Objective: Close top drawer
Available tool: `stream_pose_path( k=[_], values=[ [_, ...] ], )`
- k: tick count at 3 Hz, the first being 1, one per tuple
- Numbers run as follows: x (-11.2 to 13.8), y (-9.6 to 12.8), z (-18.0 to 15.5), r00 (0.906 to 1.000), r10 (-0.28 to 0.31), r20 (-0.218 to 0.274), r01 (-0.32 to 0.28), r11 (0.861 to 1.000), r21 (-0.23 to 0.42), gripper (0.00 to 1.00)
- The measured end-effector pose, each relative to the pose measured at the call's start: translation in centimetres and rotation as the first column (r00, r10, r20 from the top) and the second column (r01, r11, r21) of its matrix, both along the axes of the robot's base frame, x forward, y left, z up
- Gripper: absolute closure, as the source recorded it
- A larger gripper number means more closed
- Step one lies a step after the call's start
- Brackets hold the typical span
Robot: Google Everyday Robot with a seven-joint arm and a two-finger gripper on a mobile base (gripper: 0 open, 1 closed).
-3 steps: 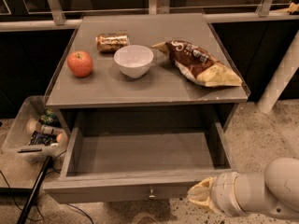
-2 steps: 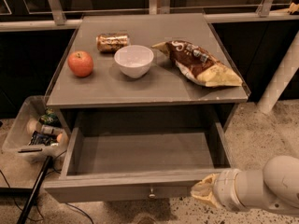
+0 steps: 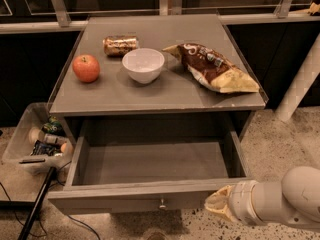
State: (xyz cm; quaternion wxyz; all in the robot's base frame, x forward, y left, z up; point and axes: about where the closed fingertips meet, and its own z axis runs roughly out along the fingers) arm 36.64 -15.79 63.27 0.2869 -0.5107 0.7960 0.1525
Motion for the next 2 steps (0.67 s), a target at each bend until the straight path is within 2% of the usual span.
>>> stream_pose_path(
  k=[2],
  values=[
    [0.18,0.01,0.09,1.0,0.0,0.003,0.0,1.0,-0.001,0.12]
  ],
)
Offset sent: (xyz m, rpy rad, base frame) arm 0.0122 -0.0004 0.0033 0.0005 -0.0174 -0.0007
